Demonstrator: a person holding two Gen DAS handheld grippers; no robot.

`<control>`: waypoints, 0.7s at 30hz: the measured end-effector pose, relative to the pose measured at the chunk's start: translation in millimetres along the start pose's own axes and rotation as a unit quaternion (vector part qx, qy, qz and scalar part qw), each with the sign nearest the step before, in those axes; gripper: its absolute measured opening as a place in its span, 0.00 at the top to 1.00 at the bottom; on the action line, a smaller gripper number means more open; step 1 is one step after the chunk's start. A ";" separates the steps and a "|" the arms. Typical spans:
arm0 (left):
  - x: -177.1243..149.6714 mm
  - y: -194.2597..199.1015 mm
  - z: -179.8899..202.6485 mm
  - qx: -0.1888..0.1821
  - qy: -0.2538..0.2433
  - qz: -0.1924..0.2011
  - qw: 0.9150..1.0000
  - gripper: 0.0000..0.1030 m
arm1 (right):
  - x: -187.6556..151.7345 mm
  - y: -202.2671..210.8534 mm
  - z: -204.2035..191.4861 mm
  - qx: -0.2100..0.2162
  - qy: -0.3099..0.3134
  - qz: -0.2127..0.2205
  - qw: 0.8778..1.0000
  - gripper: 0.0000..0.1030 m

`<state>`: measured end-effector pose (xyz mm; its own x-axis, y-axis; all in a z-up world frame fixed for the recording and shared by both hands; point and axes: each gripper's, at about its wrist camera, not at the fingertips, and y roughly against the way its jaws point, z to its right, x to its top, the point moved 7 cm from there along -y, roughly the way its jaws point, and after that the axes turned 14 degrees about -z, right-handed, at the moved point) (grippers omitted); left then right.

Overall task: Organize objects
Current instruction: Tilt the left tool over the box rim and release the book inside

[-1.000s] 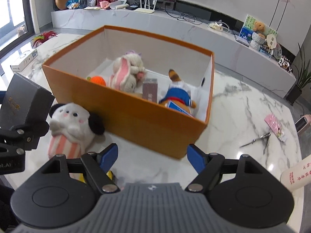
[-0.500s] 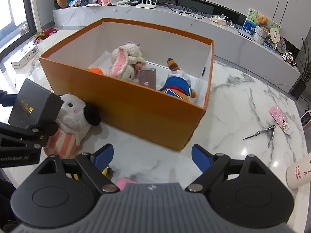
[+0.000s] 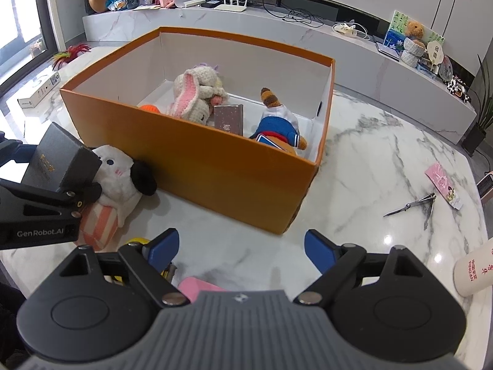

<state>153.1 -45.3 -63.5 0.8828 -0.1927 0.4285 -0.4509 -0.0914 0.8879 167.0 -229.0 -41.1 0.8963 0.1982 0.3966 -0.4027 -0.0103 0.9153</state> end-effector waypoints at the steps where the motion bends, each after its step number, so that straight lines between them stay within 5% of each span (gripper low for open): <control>1: 0.4 -0.3 0.6 -0.002 0.000 0.001 1.000 0.11 | 0.2 -0.6 0.0 0.000 0.000 -0.001 1.000 0.13; 5: 1.7 -3.8 1.8 -0.018 0.003 0.001 1.000 0.10 | 0.3 -2.7 -0.8 0.002 0.001 -0.004 1.000 0.13; 9: 3.4 -15.2 -1.6 -0.081 0.031 -0.018 0.996 0.09 | 0.0 -4.9 -3.1 0.009 0.002 -0.007 1.000 0.13; 16: -0.4 -41.3 -26.6 -0.219 0.160 -0.089 0.958 0.06 | -1.0 -6.9 -3.4 0.017 -0.001 -0.009 1.000 0.13; 21: -1.3 -44.6 -33.1 -0.257 0.201 -0.096 0.940 0.06 | -1.7 -7.3 -3.2 0.020 -0.001 -0.010 1.000 0.13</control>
<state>176.4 -8.6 -98.1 0.9663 0.1745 0.1893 -0.2467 0.4166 0.8750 167.8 -226.1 -48.7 0.9049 0.1966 0.3775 -0.3762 -0.0454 0.9254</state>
